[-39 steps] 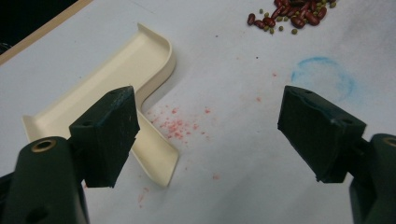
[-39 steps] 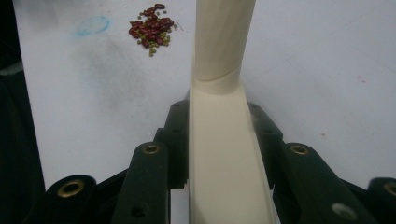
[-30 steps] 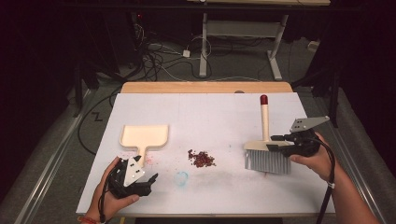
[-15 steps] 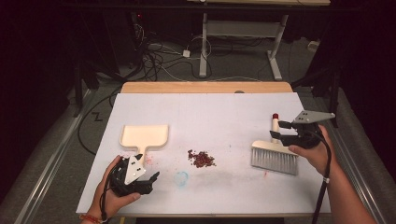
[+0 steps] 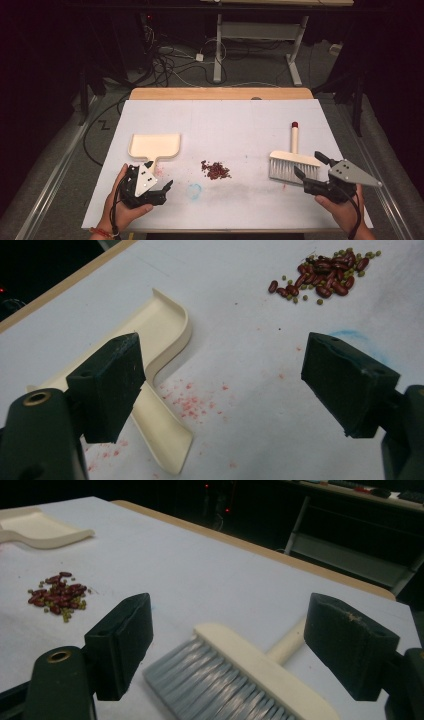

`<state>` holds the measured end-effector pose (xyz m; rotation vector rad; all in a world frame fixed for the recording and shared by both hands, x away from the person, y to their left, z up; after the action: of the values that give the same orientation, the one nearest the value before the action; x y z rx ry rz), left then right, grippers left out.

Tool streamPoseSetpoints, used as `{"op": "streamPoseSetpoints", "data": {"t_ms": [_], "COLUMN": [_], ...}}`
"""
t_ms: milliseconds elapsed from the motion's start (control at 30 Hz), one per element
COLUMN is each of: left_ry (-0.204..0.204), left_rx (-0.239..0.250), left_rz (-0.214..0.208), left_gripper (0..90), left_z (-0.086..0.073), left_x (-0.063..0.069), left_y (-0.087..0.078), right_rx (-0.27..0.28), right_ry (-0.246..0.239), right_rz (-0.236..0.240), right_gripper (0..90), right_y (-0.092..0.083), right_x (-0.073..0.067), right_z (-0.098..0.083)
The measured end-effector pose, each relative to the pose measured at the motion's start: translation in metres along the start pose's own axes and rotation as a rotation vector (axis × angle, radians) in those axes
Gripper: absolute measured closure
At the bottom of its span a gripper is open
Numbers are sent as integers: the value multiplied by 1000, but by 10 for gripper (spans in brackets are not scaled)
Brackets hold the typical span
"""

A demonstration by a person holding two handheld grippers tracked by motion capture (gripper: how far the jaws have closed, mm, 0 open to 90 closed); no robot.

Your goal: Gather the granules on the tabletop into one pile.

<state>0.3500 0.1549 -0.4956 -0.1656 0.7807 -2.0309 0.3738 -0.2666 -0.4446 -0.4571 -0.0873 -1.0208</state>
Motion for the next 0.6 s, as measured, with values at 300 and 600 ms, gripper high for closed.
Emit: {"op": "streamPoseSetpoints", "data": {"t_ms": [300, 600], "left_ry": [24, 21], "left_rx": [-11, -11], "left_rz": [-11, -10], "left_gripper": [168, 168], "left_z": [-1, -2], "left_x": [4, 4], "left_y": [2, 1], "right_rx": [-7, -11], "right_ry": [-26, -60], "right_rz": [-30, -39], "right_gripper": [208, 213], "right_y": [0, 1], "right_x": [-4, -5], "right_z": [-5, -6]}}
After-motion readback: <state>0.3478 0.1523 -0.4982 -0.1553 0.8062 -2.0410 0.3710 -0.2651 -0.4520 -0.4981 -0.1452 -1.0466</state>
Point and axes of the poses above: each handheld gripper's, and its own axes: y roughly forward along the jaws, z roughly out of its top, x roughly to its right, the point moved 10 cm from there along y, roughly forward along the jaws, and after that the axes turned 7 degrees about -y, right-handed, at the moved point
